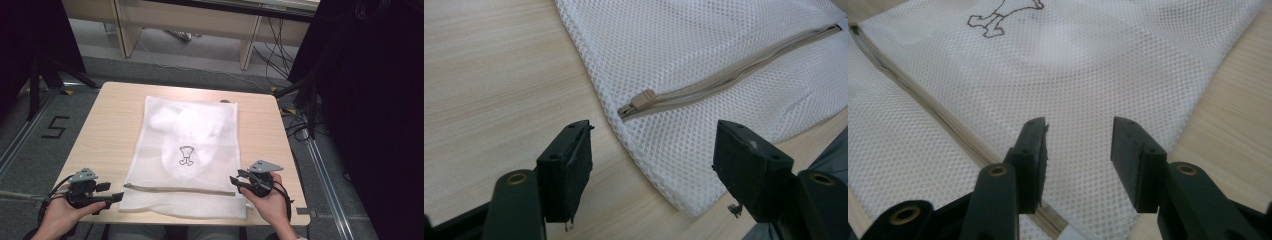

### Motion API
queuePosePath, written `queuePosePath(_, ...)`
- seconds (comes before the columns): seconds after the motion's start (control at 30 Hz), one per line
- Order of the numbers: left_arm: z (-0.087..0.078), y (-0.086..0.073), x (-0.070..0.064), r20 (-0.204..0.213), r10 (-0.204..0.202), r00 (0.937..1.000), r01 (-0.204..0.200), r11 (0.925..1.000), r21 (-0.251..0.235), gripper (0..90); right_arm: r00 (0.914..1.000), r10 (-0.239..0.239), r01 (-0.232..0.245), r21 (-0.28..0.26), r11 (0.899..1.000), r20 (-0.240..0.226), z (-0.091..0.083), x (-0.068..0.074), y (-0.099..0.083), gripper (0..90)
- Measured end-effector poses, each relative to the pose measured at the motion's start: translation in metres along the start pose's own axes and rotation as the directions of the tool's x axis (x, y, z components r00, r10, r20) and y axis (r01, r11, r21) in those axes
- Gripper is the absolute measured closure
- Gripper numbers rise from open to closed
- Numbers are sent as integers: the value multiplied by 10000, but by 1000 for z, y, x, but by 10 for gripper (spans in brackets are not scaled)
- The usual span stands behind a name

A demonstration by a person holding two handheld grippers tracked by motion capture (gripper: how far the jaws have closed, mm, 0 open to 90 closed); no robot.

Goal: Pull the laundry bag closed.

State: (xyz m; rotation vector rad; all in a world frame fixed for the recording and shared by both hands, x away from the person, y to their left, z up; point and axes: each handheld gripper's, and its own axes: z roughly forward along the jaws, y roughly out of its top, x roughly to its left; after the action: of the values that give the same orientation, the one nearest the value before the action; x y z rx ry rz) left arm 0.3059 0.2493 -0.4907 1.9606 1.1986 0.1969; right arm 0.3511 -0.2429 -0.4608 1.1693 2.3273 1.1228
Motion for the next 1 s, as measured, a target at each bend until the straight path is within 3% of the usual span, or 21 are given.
queuePosePath(0.03, -2, 0, 1, 34, 235, 9997, -236, 9994, 241, 314, 9995, -316, 317, 37, 9995, -70, 1, -1, 1, 599)
queuePosePath(0.13, -1, -1, 0, -81, 24, 10000, -23, 10000, 52, 316, 9986, -511, 511, -24, 9987, -162, 4, 6, 5, 620)
queuePosePath(0.17, -3, -1, 2, -53, 259, 9996, -258, 9994, 246, 317, 9983, -520, 521, 44, 9986, -272, 6, 9, 6, 622)
queuePosePath(0.2, -1, -1, -1, -66, -100, 9999, 99, 9999, -79, 318, 9967, -765, 764, -60, 9971, -278, 8, 10, 8, 621)
queuePosePath(0.27, -1, -1, 0, -122, -89, 9999, 88, 9999, -56, 319, 9952, -919, 922, 63, 9957, -335, 10, 13, 9, 623)
queuePosePath(0.33, -3, -1, 2, -39, 319, 9995, -318, 9990, 307, 319, 9875, -1545, 1548, 91, 9879, -321, 15, 18, 15, 629)
queuePosePath(0.37, -1, -1, 0, -43, 88, 10000, -88, 9999, 100, 320, 9873, -1543, 1547, 70, 9879, -383, 17, 20, 17, 630)
queuePosePath(0.4, -1, -1, 0, -16, 132, 9999, -131, 9998, 158, 320, 9878, -1490, 1490, -25, 9888, -460, 19, 24, 18, 632)
queuePosePath(0.43, 0, -1, -2, -21, -86, 10000, 85, 9999, -53, 320, 9822, -1775, 1778, 0, 9841, -613, 24, 27, 21, 632)
queuePosePath(0.47, 0, -1, -2, -21, -86, 10000, 85, 9999, -53, 320, 9808, -1795, 1807, 91, 9835, -759, 25, 29, 23, 632)
queuePosePath(0.5, -2, -1, 1, -8, 287, 9996, -287, 9991, 306, 320, 9816, -1741, 1760, 183, 9842, -783, 27, 32, 24, 633)
queuePosePath(0.53, -2, -1, 1, -8, 287, 9996, -287, 9991, 306, 320, 9816, -1741, 1760, 183, 9842, -783, 27, 32, 24, 633)
queuePosePath(0.57, -2, -1, 1, -20, 260, 9997, -260, 9993, 264, 320, 9759, -2005, 2016, 42, 9795, -859, 32, 38, 27, 633)
queuePosePath(0.7, -2, -1, 0, -29, 246, 9997, -245, 9993, 295, 319, 9679, -2268, 2280, -17, 9737, -1081, 41, 50, 35, 633)
queuePosePath(0.73, -2, -1, 0, -26, 274, 9996, -273, 9992, 300, 319, 9626, -2440, 2461, 40, 9692, -1178, 42, 51, 37, 632)
queuePosePath(1.0, 0, -1, -1, 23, -89, 10000, 89, 10000, 7, 317, 9479, -2740, 2793, 106, 9601, -1624, 60, 71, 53, 621)
